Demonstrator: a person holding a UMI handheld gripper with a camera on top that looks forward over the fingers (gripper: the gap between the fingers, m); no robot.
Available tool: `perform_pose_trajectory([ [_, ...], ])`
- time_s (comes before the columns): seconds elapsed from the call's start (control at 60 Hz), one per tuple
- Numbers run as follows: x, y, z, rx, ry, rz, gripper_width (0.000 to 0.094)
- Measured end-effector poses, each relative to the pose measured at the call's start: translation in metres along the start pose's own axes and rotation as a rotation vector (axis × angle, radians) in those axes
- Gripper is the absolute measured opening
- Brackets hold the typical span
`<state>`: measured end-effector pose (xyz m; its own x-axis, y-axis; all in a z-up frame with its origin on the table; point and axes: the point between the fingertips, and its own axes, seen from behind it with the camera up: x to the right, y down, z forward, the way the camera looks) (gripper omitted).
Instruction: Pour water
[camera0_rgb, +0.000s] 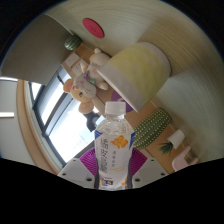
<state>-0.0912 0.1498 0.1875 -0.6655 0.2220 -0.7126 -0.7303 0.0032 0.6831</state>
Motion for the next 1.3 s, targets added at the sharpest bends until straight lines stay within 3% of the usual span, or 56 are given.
perform_pose_trajectory([
  [0.133, -0.004, -0.011, 0.003, 0.036, -0.017, 0.091, 0.0371],
  [0.3, -0.006, 0.01, 0.003, -0.015, 0.014, -0.063, 0.0372],
  [0.517, -0.038, 0.08, 0.003, -0.244, 0.025, -0.895, 0.0369],
  [0.65, -0.072, 0.083, 0.002, -0.304, 0.029, -1.501, 0.0369],
  [0.75, -0.099, 0.05, 0.005, -0.254, 0.092, -1.862, 0.0371],
  [0.883, -0.147, -0.018, 0.006, -0.063, 0.201, -2.167, 0.0382],
  [1.05, -0.179, -0.115, 0.005, 0.072, 0.384, -2.338, 0.0383],
  [1.3, -0.156, -0.225, 0.016, 0.131, 0.553, -2.334, 0.0384],
])
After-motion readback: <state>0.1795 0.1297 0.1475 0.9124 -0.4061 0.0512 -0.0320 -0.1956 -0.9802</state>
